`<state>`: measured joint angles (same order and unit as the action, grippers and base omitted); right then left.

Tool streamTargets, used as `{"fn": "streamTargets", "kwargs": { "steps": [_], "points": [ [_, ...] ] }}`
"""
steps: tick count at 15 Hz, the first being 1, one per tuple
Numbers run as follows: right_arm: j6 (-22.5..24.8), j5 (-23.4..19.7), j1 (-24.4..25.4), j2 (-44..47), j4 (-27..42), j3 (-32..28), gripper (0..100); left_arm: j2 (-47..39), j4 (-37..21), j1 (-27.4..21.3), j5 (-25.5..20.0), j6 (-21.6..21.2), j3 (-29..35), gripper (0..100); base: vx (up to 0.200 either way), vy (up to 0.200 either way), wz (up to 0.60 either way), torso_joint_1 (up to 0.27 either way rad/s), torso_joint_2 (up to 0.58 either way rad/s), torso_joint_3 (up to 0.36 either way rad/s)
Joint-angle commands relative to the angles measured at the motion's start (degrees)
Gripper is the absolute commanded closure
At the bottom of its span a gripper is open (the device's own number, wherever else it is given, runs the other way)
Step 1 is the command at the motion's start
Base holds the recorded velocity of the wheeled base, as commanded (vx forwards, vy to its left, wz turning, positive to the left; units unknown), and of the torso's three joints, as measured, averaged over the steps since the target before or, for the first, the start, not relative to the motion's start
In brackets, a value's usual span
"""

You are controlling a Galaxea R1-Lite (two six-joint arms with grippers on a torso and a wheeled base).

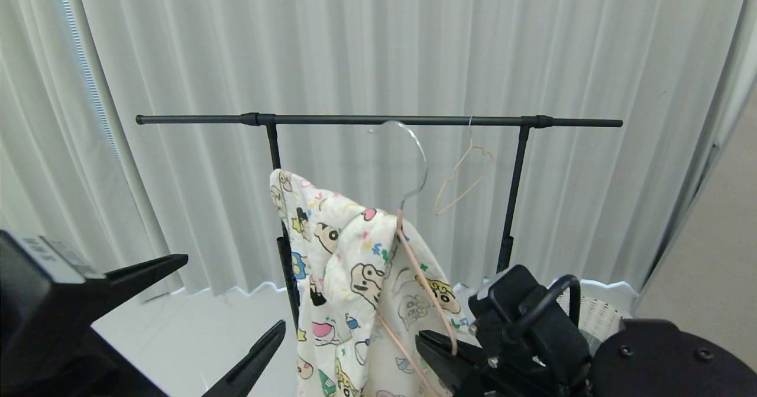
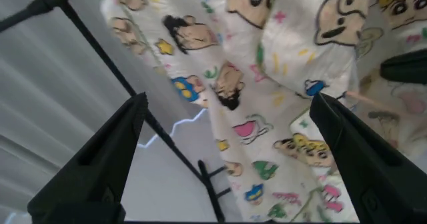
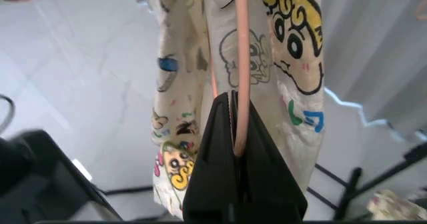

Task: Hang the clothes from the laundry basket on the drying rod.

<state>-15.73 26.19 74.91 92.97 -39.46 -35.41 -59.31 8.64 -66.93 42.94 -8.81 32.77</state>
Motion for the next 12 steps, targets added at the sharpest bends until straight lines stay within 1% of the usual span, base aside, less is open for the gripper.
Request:
{"fn": "streamTargets", "kwargs": {
  "steps": [1,2,3,4,6,8,9,11,12],
  "points": [
    [1.0,-1.0,-0.1,-4.2,0.0,5.2,100,6.3,0.0,1.0,-3.3,-2.2,-1.7,0,0.000,0.000,0.00,0.000,0.00,0.000],
    [3.2,-3.5,1.3,-7.2,0.0,10.2,100,8.2,0.0,2.4,-9.9,-5.0,-2.4,0,0.000,0.000,0.00,0.000,0.00,0.000],
    [4.2,-4.7,1.8,-8.3,0.0,11.9,100,8.5,0.0,3.0,-12.0,-6.0,-3.0,0,0.000,0.000,0.00,0.000,0.00,0.000],
    [6.3,-6.8,3.1,-10.3,0.0,14.7,100,8.7,0.0,4.2,-17.3,-9.4,-4.3,0,0.000,0.000,0.00,0.000,0.00,0.000],
    [8.1,-8.3,6.2,-11.1,0.1,16.9,100,7.8,0.0,4.2,-25.6,-12.1,-5.3,0,0.000,0.000,0.00,0.000,0.00,0.000],
    [8.6,-8.5,9.9,-10.2,0.1,17.3,100,6.2,0.0,4.2,-33.4,-14.3,-6.0,0,0.000,0.000,0.00,0.000,0.00,0.000],
    [8.5,-8.5,10.9,-9.5,0.1,17.2,100,5.1,0.0,4.1,-36.3,-15.5,-6.0,0,0.000,0.000,0.00,0.000,0.00,0.000],
    [8.5,-8.7,12.3,-8.5,0.1,17.1,100,2.9,0.0,4.1,-39.2,-16.4,-6.5,0,0.000,0.000,0.00,0.000,0.00,0.000],
    [8.5,-8.7,13.2,-8.2,0.1,17.1,100,1.7,0.0,3.9,-39.9,-16.4,-7.0,0,0.000,0.000,0.00,0.000,0.00,0.000]
  ]
}}
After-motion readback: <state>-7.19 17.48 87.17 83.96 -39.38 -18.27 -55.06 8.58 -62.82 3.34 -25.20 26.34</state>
